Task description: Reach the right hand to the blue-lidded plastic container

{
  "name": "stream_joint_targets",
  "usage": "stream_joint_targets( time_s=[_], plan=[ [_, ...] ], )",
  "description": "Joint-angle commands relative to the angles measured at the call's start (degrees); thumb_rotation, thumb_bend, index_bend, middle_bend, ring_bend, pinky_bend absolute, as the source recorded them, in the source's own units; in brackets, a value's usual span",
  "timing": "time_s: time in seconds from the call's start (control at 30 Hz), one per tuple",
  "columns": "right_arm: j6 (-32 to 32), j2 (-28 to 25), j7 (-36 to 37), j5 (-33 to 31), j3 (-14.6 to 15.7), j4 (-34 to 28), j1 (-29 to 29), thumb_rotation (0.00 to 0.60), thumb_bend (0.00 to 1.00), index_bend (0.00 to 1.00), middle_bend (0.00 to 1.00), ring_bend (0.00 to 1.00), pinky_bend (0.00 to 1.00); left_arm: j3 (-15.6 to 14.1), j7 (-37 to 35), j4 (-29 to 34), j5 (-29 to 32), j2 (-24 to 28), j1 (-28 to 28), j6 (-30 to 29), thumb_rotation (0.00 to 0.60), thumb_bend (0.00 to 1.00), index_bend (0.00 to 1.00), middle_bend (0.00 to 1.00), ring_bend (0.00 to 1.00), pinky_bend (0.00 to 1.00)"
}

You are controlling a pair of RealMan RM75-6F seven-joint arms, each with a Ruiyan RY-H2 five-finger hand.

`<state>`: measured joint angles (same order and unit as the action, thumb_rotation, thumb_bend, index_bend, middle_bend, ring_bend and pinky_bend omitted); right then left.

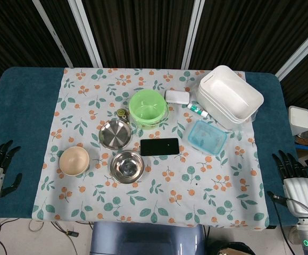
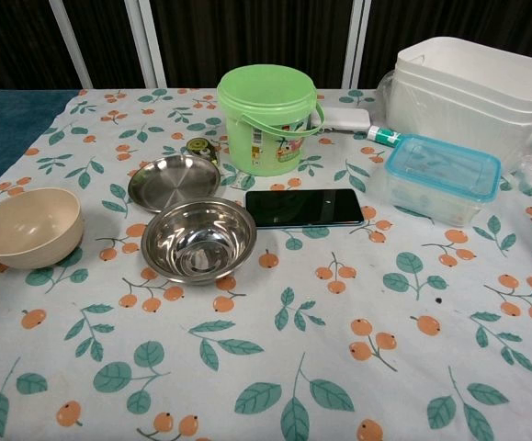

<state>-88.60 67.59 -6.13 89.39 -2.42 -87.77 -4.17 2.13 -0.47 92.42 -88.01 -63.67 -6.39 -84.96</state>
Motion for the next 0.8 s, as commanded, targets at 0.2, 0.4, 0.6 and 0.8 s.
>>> stream_joint_targets(
  time_s=[0.2, 0.4, 0.6, 0.8],
  plan=[
    [0.3, 0.2, -0.1, 0.2, 0.0, -0.3, -0.1, 0.600, 0.08, 0.00, 0.00, 0.00, 0.18, -0.4, -0.4, -0.5, -0.5, 0.2, 0.0, 0.0, 0.600, 0.40, 0.12, 0.00, 0.00, 0.00],
    [2.0, -1.2, 4.4, -0.9, 0.3, -3.1, 0.0, 0.600, 0.08, 0.00, 0.00, 0.00, 0.18, -0.1, 0.0, -0.5, 0.0, 0.0, 0.0, -0.1, 0.600, 0.40, 0.12, 0.00, 0.00, 0.00],
    [2.9, -1.3, 3.1, -1.7, 0.1, -2.7, -0.3, 0.600, 0.08, 0.00, 0.00, 0.00, 0.18, 0.0, 0.1, -0.4, 0.4, 0.0, -0.1, 0.2, 0.600, 0.40, 0.12, 0.00, 0.00, 0.00],
    [3.7, -1.1, 4.0, -2.4, 0.1, -2.7, -0.3, 0.600, 0.08, 0.00, 0.00, 0.00, 0.18, 0.0, 0.0, -0.4, 0.3, -0.1, 0.0, -0.1, 0.600, 0.40, 0.12, 0.00, 0.00, 0.00]
  ],
)
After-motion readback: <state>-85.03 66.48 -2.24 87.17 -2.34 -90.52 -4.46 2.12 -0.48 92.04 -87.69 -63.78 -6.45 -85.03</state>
